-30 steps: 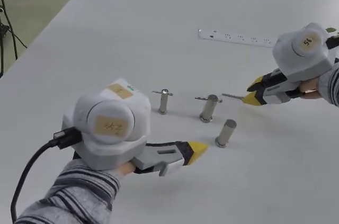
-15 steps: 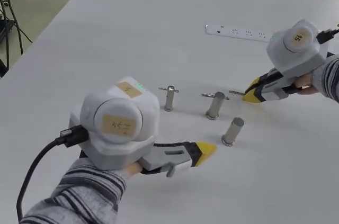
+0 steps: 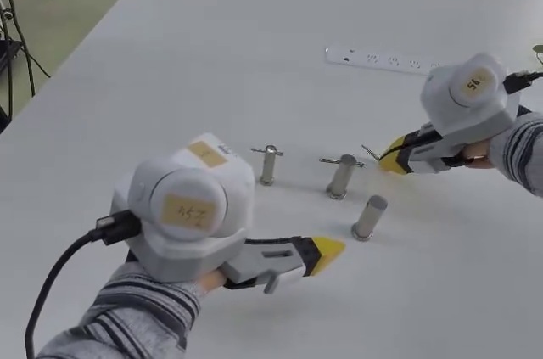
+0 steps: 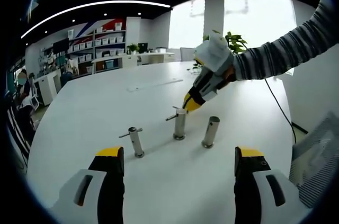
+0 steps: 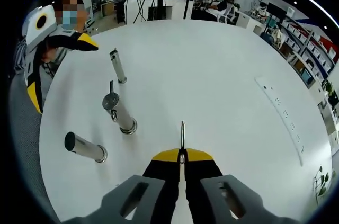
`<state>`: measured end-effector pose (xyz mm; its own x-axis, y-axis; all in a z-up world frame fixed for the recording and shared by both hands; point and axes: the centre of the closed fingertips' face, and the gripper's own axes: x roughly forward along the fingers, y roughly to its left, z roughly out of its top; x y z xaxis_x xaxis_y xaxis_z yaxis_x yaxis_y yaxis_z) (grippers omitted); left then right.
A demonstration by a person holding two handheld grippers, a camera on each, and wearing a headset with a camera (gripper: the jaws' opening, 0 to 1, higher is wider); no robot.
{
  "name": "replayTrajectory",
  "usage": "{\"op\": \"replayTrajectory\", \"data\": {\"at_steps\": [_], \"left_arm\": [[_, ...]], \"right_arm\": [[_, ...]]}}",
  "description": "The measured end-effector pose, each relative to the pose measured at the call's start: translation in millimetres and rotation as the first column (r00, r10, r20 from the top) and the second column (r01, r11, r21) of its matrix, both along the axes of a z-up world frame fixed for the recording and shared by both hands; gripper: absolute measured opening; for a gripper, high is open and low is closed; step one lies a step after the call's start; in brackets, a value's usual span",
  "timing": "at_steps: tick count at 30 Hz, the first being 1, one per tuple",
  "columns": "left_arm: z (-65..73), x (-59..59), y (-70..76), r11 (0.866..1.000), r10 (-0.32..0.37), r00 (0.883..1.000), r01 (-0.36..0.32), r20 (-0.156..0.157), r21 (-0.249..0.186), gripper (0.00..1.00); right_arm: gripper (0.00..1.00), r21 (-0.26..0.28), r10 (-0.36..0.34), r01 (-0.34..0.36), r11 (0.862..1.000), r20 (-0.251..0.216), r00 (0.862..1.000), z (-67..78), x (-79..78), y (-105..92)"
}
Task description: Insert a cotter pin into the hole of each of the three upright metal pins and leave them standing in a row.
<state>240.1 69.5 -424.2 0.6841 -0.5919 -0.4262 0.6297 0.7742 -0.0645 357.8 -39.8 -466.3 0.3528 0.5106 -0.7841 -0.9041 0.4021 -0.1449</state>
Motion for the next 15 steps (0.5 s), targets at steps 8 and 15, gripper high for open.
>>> {"op": "replayTrajectory", "data": {"at_steps": [8,15], "left_arm": [[5.7,0.9,1.8,1.000,0.001,1.000,-0.001,0.013,-0.014,0.79],[10.1,0.2,1.5,0.999,-0.004,1.000,0.005,0.019,-0.036,0.73]], "right_arm": [[0.00,0.040,0.032,-0.037,0.999,0.106,0.994,38.4,-21.4,14.2],[0.00,0.067,0.089,-0.101,0.993,0.154,0.984,58.6,-53.1,31.4]]}}
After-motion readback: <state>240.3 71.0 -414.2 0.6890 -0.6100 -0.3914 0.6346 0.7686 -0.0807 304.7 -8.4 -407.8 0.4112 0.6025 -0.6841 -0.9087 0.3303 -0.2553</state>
